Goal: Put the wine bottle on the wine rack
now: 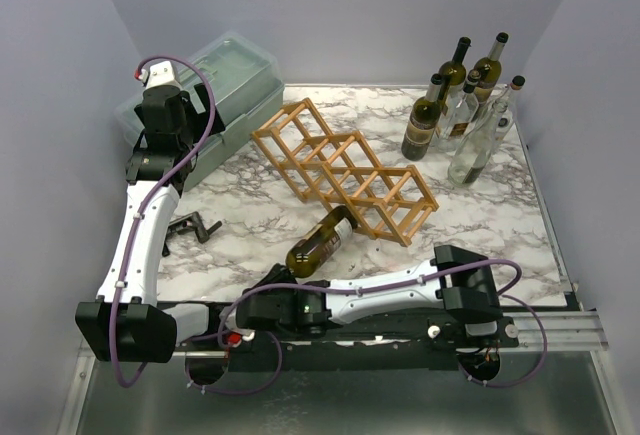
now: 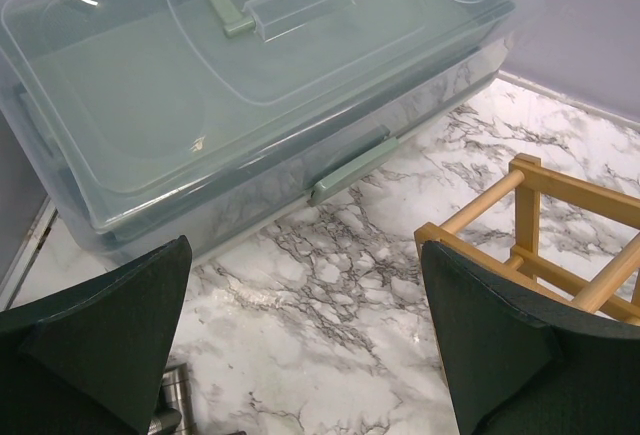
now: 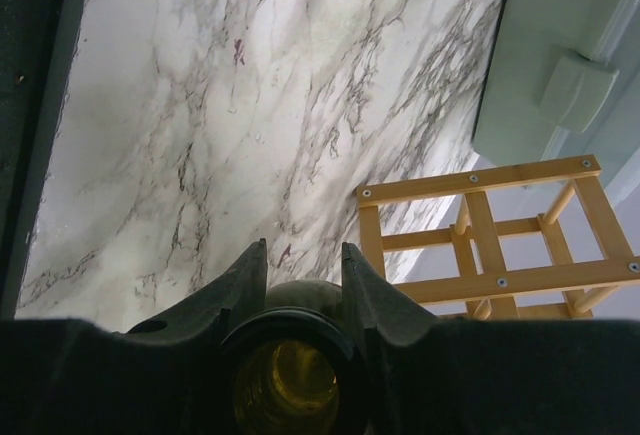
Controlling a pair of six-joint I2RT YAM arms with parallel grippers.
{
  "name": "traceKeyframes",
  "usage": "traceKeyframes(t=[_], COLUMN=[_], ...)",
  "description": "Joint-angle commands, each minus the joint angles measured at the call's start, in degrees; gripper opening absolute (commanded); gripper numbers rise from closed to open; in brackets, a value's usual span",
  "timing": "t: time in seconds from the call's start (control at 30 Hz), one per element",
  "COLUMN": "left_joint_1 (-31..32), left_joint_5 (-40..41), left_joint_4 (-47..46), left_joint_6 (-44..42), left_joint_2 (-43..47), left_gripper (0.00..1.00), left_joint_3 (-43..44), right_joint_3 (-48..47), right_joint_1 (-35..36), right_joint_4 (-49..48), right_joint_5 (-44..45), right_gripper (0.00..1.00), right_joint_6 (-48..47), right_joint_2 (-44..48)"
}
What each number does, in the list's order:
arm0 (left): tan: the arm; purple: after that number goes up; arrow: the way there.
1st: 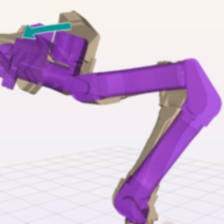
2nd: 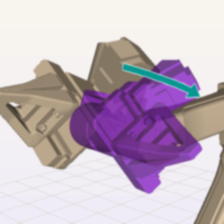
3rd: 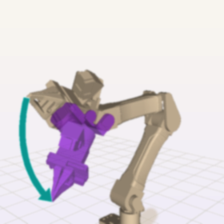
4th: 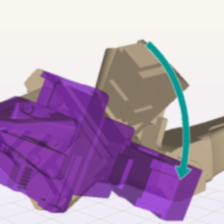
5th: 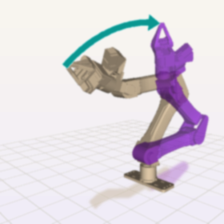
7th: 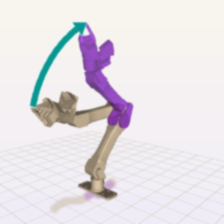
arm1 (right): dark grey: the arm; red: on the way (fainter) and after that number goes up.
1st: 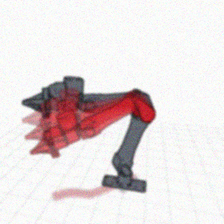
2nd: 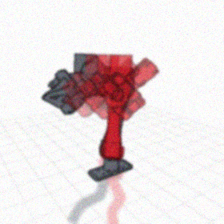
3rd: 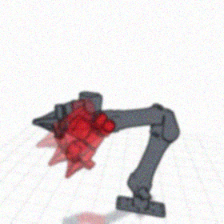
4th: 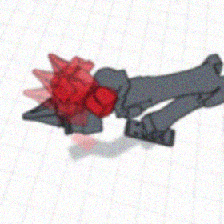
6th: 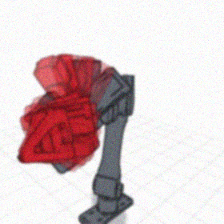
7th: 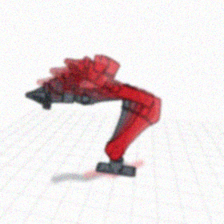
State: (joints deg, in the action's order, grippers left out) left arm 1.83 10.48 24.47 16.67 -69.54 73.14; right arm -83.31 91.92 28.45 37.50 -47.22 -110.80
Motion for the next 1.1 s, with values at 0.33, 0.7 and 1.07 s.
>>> traceKeyframes(t=[0.33, 0.7, 1.07], left_joint_1=[-0.5, -0.5, -0.5], left_joint_5=[-1.4, -1.8, -2.3], left_joint_4=[-1.0, -1.2, -1.1], left_joint_6=[0.5, 0.7, 1.1], left_joint_2=[0.4, 0.5, 0.3], left_gripper=[0.99, 0.99, 0.99], left_joint_3=[-0.5, -0.5, -0.5], right_joint_3=[11.3, 17.6, 25.3], right_joint_1=[-1.9, -5.2, -8.6], right_joint_4=[-7.1, -16.6, -27.9], right_joint_5=[6.8, 6.0, 6.6], right_gripper=[0.01, 0.01, 0.0], right_joint_6=[-9.6, -16.1, -24.2], right_joint_2=[5.8, 7.7, 10.7])
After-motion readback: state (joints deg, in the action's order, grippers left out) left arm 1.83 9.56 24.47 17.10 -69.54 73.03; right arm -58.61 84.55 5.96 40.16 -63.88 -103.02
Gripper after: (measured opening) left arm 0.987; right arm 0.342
